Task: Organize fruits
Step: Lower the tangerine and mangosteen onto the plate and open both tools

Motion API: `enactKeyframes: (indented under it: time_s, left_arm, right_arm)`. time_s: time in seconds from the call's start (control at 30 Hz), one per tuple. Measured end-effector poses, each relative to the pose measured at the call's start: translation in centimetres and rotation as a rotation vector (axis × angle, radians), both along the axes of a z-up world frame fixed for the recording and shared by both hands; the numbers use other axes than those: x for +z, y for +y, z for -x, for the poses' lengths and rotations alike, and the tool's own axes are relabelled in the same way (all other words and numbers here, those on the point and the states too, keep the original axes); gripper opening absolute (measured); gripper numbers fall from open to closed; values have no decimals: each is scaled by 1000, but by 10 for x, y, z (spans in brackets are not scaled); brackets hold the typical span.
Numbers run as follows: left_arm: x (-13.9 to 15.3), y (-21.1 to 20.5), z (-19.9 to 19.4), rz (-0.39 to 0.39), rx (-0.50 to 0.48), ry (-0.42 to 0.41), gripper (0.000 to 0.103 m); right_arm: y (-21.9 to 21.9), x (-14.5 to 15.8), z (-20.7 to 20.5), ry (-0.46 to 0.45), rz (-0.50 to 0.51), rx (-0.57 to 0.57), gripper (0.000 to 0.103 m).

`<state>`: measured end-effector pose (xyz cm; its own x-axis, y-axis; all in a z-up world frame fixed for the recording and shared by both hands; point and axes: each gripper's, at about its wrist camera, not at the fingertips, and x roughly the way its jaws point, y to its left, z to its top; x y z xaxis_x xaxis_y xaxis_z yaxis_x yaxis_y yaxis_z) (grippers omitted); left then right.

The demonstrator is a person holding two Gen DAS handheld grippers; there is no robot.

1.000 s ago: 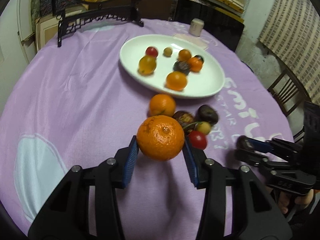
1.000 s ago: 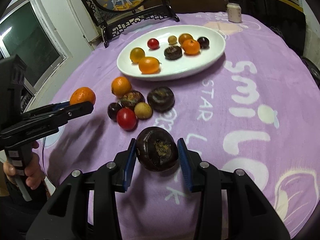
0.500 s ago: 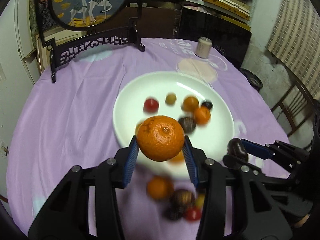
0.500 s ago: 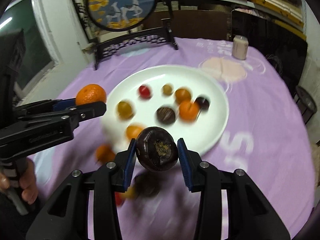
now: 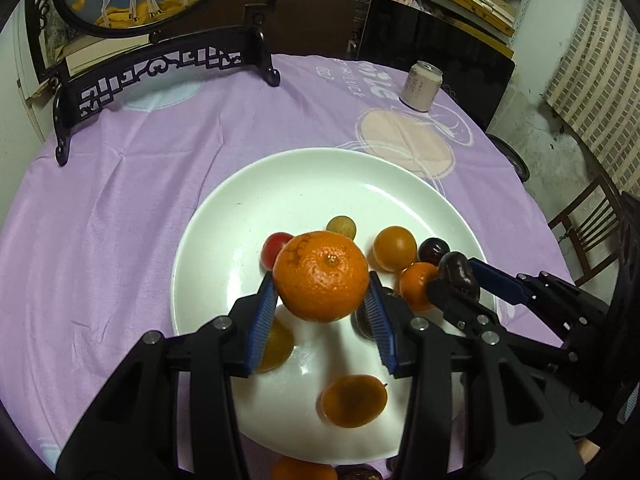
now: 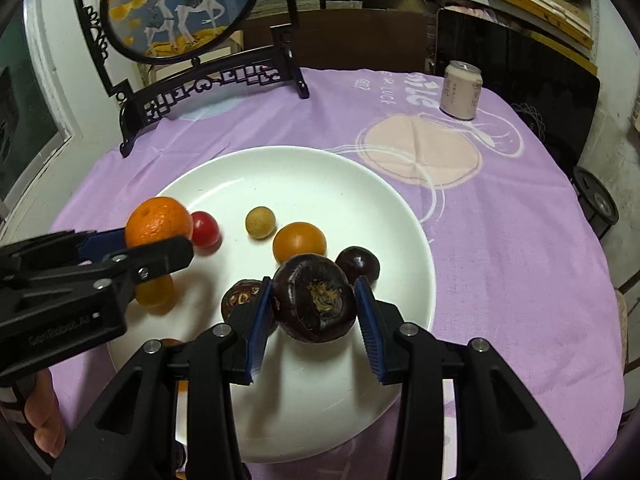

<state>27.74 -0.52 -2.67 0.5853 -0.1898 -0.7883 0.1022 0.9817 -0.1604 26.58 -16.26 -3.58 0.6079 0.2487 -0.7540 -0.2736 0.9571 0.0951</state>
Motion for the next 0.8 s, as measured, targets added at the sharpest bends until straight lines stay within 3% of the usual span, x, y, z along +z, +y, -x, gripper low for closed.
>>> enactKeyframes:
  time_s: [0.13,0.6,0.7,0.73,0.8]
  left_arm:
    - [2,2,3,-5,11,-25,55]
    - [8,14,23,15,24,-50,55]
    - [15,21,43,24,40,-67,58]
    - [18,23,52,20,46,-76,65]
    - [20,32,77,11,64,-97,68]
  right_arm:
    - [1,0,6,-35,26,-16,49]
    - [-11,0,20,-58,14,-45,50]
    - [-12,4,36,-64,8,-42,50]
    - [-12,7,49,-71,-2,-24,50]
    - [-13,10,73,-75,-15,10,53]
